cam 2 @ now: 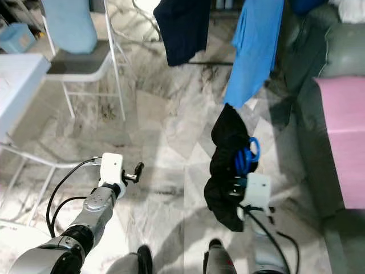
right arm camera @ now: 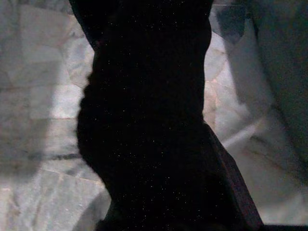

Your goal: Hang hanger

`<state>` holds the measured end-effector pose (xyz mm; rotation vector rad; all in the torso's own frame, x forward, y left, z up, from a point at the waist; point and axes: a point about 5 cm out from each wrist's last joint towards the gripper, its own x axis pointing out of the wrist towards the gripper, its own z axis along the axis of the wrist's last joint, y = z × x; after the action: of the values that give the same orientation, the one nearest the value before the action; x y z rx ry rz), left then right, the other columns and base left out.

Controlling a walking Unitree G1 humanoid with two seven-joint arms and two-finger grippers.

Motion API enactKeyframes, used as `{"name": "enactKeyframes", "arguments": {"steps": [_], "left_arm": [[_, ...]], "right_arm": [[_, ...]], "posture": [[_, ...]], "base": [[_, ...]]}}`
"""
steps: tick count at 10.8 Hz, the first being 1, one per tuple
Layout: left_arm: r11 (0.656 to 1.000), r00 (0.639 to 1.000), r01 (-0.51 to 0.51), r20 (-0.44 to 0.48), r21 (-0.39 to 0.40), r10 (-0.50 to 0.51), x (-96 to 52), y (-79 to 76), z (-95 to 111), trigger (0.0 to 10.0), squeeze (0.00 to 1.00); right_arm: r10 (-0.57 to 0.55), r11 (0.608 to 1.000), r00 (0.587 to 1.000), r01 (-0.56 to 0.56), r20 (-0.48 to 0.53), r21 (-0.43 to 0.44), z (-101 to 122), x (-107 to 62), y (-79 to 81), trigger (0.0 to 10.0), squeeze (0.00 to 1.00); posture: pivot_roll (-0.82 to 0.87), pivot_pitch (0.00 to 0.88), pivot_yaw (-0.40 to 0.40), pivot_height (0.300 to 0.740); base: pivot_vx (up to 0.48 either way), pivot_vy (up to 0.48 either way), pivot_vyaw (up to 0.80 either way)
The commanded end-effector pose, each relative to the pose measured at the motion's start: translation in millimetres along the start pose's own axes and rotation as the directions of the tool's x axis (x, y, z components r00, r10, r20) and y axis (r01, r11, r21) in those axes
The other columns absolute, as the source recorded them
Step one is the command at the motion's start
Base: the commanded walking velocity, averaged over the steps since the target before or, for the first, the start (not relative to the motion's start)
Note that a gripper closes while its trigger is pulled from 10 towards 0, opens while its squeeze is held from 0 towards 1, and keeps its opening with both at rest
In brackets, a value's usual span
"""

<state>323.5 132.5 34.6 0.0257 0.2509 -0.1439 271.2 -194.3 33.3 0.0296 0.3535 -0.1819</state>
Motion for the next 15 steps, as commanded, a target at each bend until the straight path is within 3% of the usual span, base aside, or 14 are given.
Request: {"name": "enactKeyframes", "arguments": {"steps": [1,6,9,15], "left_arm": [[0.999,1.0,-0.008,-0.014,-0.033,0.007,-1.5,3.3,-3,10.0,0.0],[0.996,0.998,0.068,0.018,-0.059,-0.067,6.9,-14.7,11,10.0,0.0],[0.994,0.996,0.085,0.029,-0.065,-0.083,8.0,-17.1,14,10.0,0.0],[0.99,0.994,0.105,0.03,-0.09,-0.103,9.1,-27.2,15,10.0,0.0]], "right_arm": [[0.013,1.0,1.0,-0.013,0.01,0.01,1,1.0,5.7,10.0,0.0],[-0.009,1.0,1.0,0.008,0.022,0.02,11,11.8,3.0,10.0,0.0],[0.003,0.999,1.0,-0.003,0.018,0.035,9,13.9,9.5,10.0,0.0],[-0.017,1.0,1.0,0.017,0.001,0.022,7,17.1,3.5,10.0,0.0]], "posture": [[-0.25,0.095,0.099,0.74],[-0.25,0.047,0.112,0.74],[-0.25,0.061,0.117,0.74],[-0.27,0.062,0.109,0.74]], "base": [[0.0,0.0,0.0],[0.378,0.0,0.0],[0.449,0.0,0.0],[0.454,0.0,0.0]]}}
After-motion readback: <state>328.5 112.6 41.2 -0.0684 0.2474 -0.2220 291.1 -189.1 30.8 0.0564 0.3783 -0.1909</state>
